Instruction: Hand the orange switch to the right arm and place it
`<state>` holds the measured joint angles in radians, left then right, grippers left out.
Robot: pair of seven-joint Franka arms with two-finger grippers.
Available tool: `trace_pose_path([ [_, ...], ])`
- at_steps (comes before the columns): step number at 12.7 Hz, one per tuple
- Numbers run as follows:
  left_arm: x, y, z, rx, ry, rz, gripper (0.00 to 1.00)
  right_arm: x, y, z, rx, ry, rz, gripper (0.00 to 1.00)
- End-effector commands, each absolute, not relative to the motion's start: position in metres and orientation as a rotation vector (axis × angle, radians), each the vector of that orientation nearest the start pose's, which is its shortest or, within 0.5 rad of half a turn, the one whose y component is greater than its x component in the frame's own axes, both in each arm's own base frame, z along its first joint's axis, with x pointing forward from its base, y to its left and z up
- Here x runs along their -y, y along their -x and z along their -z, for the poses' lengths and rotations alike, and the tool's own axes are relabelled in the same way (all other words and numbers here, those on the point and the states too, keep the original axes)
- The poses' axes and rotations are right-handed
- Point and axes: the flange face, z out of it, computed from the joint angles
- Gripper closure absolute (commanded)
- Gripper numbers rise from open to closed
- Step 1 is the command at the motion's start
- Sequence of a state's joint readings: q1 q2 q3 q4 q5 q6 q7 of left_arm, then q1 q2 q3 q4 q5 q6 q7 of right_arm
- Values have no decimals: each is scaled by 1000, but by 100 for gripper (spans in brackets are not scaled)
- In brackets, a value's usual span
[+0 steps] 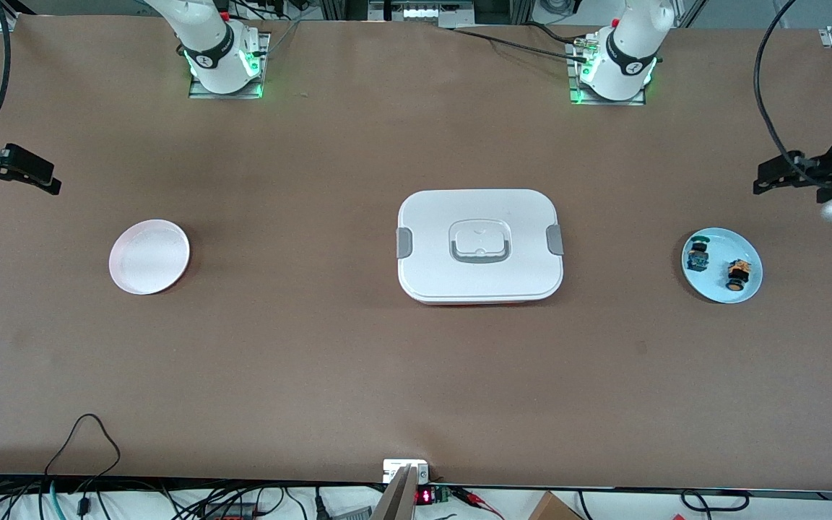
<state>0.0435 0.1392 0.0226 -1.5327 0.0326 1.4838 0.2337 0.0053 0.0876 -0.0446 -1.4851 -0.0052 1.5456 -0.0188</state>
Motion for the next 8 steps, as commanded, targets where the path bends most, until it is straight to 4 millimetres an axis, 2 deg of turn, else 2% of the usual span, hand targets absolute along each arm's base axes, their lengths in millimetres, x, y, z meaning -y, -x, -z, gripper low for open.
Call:
trace_pose_path([
  [1, -58, -598, -500, -468, 3042, -464, 0, 23, -578, -620, 3, 3141, -41, 0],
  [3, -73, -610, -468, -832, 2956, -517, 0, 27, -578, -621, -9, 3137, -38, 0],
  [5, -104, -618, -437, -1060, 2919, -536, 0, 22, -578, -622, 5, 3137, -36, 0],
  [6, -119, -624, -418, -1303, 2853, -520, 0, 20, -578, -622, 10, 3138, -36, 0],
  [8, -164, -630, -377, -1732, 2702, -454, 0, 23, -578, -622, 5, 3144, -36, 0],
])
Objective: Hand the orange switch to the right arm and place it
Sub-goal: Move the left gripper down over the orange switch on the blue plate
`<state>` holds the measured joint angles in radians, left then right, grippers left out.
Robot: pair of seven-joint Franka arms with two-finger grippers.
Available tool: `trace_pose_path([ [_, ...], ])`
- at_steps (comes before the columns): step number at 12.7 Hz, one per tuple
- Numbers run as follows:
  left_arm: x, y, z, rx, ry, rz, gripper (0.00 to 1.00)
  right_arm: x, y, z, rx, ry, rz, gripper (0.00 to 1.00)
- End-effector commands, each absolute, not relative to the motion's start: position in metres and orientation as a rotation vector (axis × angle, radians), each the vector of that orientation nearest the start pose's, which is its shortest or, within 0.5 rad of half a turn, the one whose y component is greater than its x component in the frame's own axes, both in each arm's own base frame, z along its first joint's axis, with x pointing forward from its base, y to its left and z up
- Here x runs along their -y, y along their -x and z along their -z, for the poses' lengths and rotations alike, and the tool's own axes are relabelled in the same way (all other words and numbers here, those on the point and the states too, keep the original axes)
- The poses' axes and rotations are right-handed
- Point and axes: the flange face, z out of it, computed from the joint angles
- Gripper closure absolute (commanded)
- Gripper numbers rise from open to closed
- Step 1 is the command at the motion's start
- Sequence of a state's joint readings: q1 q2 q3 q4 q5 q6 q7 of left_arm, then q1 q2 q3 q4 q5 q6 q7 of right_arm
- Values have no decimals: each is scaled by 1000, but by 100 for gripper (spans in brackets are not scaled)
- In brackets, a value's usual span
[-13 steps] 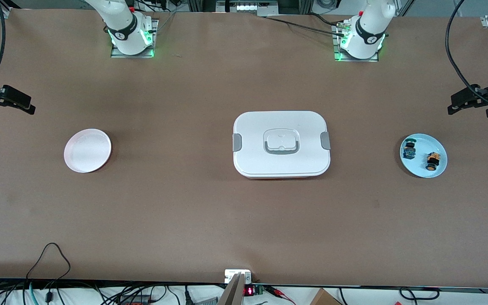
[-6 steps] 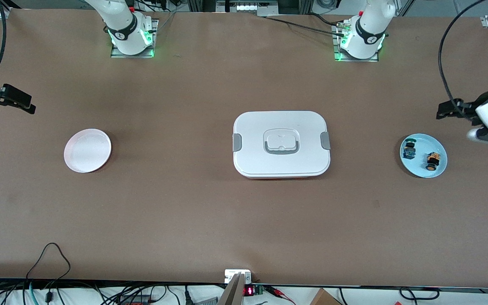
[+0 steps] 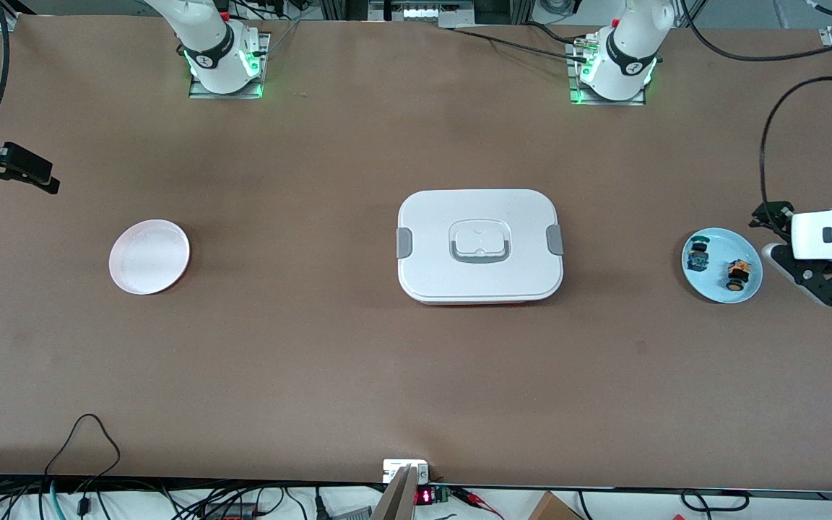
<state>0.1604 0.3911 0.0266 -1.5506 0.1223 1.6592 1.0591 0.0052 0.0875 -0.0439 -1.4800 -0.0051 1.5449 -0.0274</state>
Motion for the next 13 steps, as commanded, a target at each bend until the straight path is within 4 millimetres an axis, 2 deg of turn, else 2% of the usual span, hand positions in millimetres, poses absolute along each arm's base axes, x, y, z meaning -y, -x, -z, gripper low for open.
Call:
trace_pose_path([
  [1, -177, -631, -366, -1845, 2642, -427, 0, 24, -578, -622, 3, 3144, -36, 0],
  [5, -177, -640, -351, -2328, 2234, -323, 0, 23, -578, -622, 5, 3144, -36, 0],
  [6, -171, -642, -345, -2431, 2136, -289, 0, 22, -578, -622, 5, 3143, -36, 0],
  [8, -172, -641, -332, -2636, 1888, -219, 0, 22, -578, -622, 5, 3141, -34, 0],
  [10, -178, -643, -316, -2713, 1800, -143, 0, 21, -578, -622, 0, 3140, -34, 0],
  [13, -196, -634, -301, -2740, 1804, -148, 0, 23, -578, -622, -4, 3138, -33, 0],
])
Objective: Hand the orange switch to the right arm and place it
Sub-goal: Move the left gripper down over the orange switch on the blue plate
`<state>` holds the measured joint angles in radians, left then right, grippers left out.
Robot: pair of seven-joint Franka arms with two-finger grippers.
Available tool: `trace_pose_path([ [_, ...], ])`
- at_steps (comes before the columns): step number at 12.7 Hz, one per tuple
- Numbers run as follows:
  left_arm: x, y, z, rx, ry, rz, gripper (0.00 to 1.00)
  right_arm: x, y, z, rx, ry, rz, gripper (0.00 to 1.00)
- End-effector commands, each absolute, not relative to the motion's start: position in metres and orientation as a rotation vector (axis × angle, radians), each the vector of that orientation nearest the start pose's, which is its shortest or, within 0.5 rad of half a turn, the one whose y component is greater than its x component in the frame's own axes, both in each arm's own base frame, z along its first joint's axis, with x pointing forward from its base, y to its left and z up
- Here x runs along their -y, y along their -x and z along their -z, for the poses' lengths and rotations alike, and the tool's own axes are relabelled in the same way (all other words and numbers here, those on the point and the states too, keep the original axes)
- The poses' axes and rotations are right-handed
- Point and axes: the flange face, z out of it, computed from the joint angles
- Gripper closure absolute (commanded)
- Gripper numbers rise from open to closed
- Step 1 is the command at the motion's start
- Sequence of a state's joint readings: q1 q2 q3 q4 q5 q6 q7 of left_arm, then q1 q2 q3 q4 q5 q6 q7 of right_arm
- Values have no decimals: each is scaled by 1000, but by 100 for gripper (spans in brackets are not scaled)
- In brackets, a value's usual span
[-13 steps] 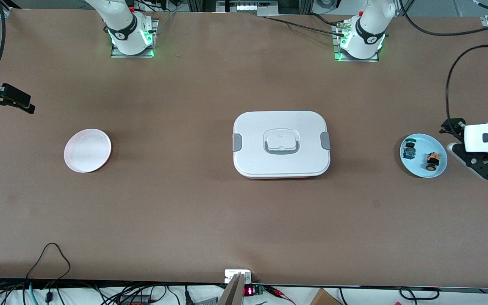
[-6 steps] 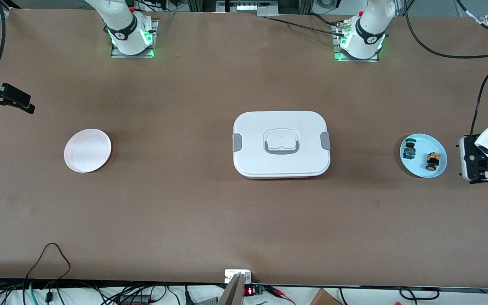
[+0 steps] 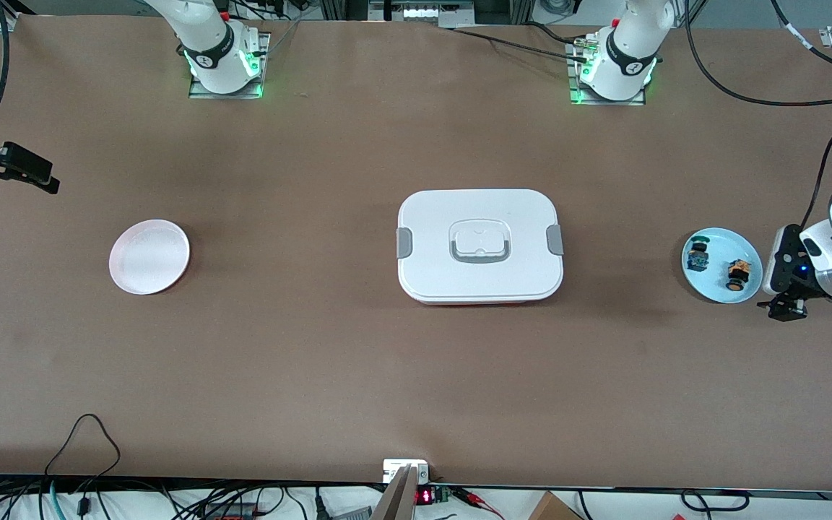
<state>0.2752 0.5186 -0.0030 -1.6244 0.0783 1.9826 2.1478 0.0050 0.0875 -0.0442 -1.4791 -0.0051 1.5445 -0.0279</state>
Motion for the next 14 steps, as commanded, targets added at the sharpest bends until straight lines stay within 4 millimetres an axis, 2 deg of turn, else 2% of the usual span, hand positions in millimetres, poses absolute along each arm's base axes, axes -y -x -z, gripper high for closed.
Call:
trace_pose_path([
  [1, -210, -630, -295, -2713, 1820, -134, 0, 23, -578, -622, -4, 3138, -33, 0],
  [3, -227, -614, -271, -2678, 1811, -103, 0, 22, -578, -622, -4, 3138, -33, 0],
  [4, -228, -609, -260, -2677, 1785, -82, 0, 23, -578, -622, -9, 3138, -33, 0],
  [11, -244, -584, -218, -2609, 1782, 38, 0, 28, -578, -620, -16, 3140, -41, 0],
  [13, -248, -580, -202, -2629, 1792, 76, 0, 22, -577, -621, -14, 3146, -39, 0],
  [14, -247, -580, -198, -2629, 1795, 92, 0, 28, -578, -620, -19, 3146, -44, 0],
])
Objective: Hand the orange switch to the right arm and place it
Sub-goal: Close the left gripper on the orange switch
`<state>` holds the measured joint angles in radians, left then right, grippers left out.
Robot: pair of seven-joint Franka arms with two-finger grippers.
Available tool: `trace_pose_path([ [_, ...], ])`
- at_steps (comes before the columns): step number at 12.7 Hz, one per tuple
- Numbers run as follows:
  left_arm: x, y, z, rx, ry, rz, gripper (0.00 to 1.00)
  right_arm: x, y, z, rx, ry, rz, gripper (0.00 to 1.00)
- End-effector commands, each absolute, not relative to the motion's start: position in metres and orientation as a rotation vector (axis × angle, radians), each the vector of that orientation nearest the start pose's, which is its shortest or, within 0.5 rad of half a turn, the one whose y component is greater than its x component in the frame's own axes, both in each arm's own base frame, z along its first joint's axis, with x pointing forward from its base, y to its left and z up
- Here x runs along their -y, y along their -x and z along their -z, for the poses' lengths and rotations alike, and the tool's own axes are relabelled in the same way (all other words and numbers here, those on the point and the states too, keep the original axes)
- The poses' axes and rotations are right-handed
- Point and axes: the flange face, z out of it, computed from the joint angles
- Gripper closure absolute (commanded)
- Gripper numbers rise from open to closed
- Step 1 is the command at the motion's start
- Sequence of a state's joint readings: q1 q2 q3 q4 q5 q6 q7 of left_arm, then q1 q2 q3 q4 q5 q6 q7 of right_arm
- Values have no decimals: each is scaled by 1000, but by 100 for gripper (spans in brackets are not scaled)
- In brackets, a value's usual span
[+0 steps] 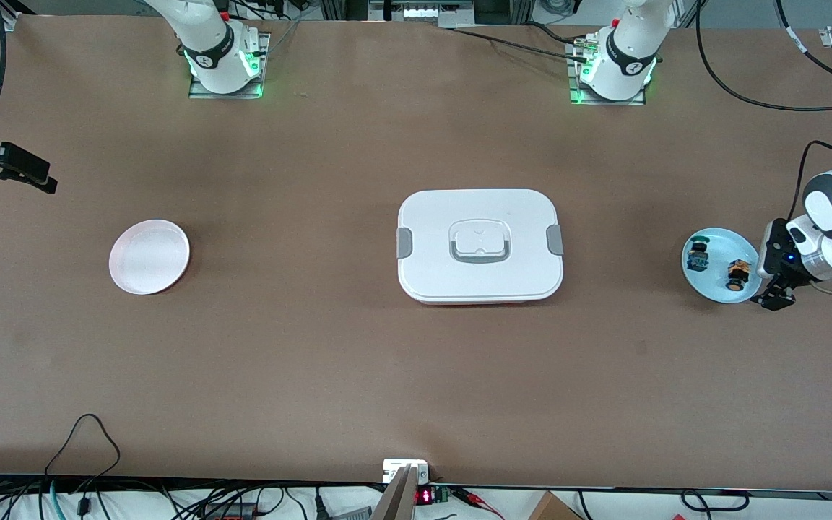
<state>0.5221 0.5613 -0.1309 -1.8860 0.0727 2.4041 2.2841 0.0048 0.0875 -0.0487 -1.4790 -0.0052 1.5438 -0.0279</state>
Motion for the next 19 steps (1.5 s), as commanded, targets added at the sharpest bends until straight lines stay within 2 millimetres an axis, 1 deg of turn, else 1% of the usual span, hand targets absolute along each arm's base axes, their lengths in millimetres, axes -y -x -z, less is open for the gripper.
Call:
trace_pose_path([
  [1, -245, -577, -196, -2635, 1801, 102, 0, 41, -580, -615, -50, 3141, -53, 0],
  [2, -242, -575, -196, -2641, 1803, 108, 0, 59, -581, -610, -100, 3134, -66, 0],
  [3, -243, -574, -196, -2642, 1807, 110, 0, 62, -581, -610, -114, 3131, -57, 0],
  [4, -244, -573, -195, -2641, 1809, 110, 0, 61, -583, -608, -112, 3131, -57, 0],
  [7, -246, -571, -193, -2635, 1826, 123, 0, 60, -592, -587, -110, 3128, -109, 0],
  [9, -245, -568, -188, -2637, 1836, 126, 0, 62, -594, -583, -112, 3127, -119, 0],
  [10, -245, -566, -185, -2629, 1861, 142, 0, 65, -598, -575, -117, 3135, -132, 0],
  [11, -245, -564, -184, -2622, 1873, 153, 0, 65, -600, -572, -117, 3136, -127, 0],
  [13, -242, -562, -179, -2627, 1874, 153, 0, 67, -605, -575, -120, 3141, -65, 0],
  [18, -247, -561, -172, -2613, 1875, 161, 0, 69, -606, -570, -124, 3145, -88, 0],
  [19, -246, -562, -172, -2614, 1870, 163, 6, 69, -605, -571, -124, 3144, -85, 0],
])
